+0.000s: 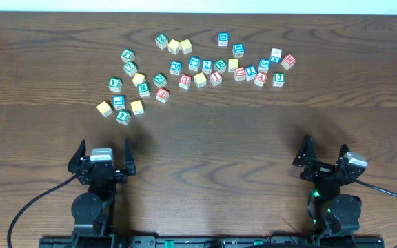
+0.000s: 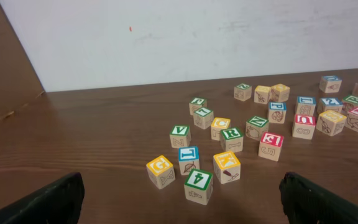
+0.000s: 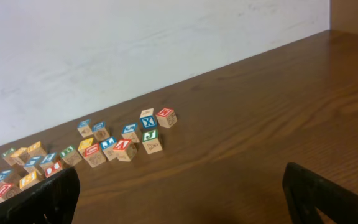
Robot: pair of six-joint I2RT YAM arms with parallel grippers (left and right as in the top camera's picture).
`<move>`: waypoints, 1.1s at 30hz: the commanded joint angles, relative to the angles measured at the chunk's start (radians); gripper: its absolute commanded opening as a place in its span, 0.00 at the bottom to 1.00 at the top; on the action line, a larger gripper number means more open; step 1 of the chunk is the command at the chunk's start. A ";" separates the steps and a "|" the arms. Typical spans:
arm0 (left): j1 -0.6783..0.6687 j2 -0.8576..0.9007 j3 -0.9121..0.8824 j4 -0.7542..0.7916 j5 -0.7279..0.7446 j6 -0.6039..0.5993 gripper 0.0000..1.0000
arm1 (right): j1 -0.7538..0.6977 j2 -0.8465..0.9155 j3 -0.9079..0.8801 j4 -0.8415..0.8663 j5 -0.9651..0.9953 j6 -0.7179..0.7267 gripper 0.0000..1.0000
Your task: Spell out AI2
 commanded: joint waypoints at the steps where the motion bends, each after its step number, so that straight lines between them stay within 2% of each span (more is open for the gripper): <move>1: 0.004 -0.006 -0.016 -0.044 -0.015 0.014 0.99 | -0.004 -0.007 -0.002 -0.005 0.001 0.011 0.99; 19: 0.004 -0.006 -0.016 -0.043 -0.011 0.012 0.99 | -0.004 -0.007 -0.002 -0.004 0.001 0.011 0.99; 33: 0.004 -0.004 0.034 0.033 0.019 -0.024 0.99 | -0.004 -0.007 -0.002 -0.004 0.001 0.011 0.99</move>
